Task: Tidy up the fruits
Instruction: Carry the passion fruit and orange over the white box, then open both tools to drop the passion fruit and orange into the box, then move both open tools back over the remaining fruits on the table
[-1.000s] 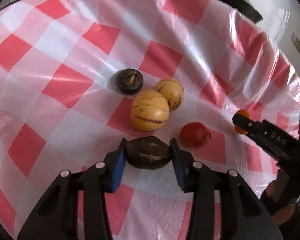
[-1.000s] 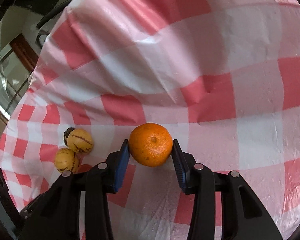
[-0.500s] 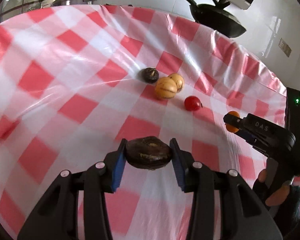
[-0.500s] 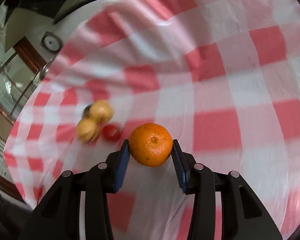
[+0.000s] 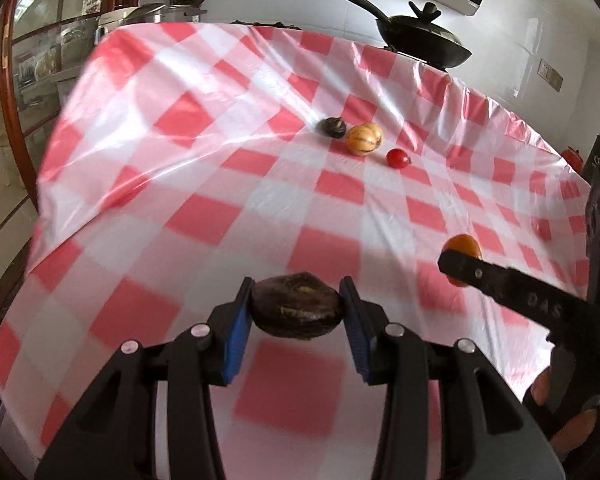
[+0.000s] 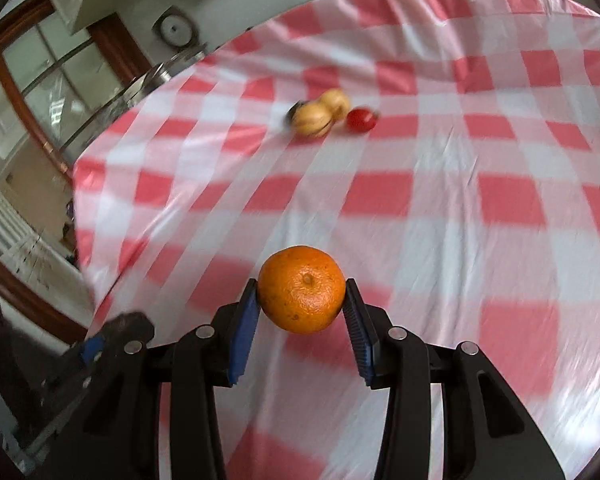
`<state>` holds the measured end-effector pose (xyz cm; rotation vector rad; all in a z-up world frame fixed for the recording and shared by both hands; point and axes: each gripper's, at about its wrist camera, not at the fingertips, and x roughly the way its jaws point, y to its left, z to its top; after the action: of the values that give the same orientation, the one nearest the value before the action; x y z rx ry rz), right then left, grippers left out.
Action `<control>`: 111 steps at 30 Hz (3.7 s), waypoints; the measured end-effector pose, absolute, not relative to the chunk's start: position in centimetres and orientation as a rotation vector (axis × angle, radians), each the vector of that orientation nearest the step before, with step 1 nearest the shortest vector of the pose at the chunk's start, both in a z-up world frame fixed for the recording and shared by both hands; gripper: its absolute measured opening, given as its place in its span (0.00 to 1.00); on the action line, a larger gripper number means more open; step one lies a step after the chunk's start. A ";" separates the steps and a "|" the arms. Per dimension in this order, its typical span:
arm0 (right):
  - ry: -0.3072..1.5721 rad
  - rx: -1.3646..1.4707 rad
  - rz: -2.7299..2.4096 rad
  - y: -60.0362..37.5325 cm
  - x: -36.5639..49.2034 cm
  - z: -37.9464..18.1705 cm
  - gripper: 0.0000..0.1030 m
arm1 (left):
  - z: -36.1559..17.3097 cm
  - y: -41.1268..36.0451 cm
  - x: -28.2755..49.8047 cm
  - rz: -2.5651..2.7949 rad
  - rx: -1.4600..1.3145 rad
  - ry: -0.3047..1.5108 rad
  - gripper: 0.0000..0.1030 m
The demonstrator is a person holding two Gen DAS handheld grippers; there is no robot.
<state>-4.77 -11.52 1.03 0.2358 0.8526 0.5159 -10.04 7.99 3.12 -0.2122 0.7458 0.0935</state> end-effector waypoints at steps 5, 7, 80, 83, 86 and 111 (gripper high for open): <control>0.842 0.155 0.558 -8.8 -8.0 1.2 0.41 | 2.6 10.3 -12.9 0.113 -0.211 0.753 0.42; 0.843 0.137 0.577 -7.9 -9.1 1.2 0.41 | 2.5 11.1 -13.7 0.123 -0.207 0.754 0.42; 1.050 -0.957 1.336 20.0 -37.1 -14.8 0.61 | -13.7 30.9 -36.9 0.604 -0.377 1.177 0.78; 1.019 -0.932 1.341 19.1 -36.9 -13.9 0.61 | -13.1 30.9 -36.7 0.617 -0.358 1.169 0.79; 1.001 -0.890 1.341 18.5 -36.7 -12.8 0.61 | -12.4 30.9 -36.6 0.620 -0.340 1.160 0.79; 0.658 -0.386 1.159 6.3 -26.3 2.7 0.84 | 4.8 23.1 -26.6 0.603 -0.010 0.789 0.98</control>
<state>-26.33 6.33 2.68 -0.3860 0.6577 1.1587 -26.58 23.07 4.77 -0.0100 0.7892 0.6034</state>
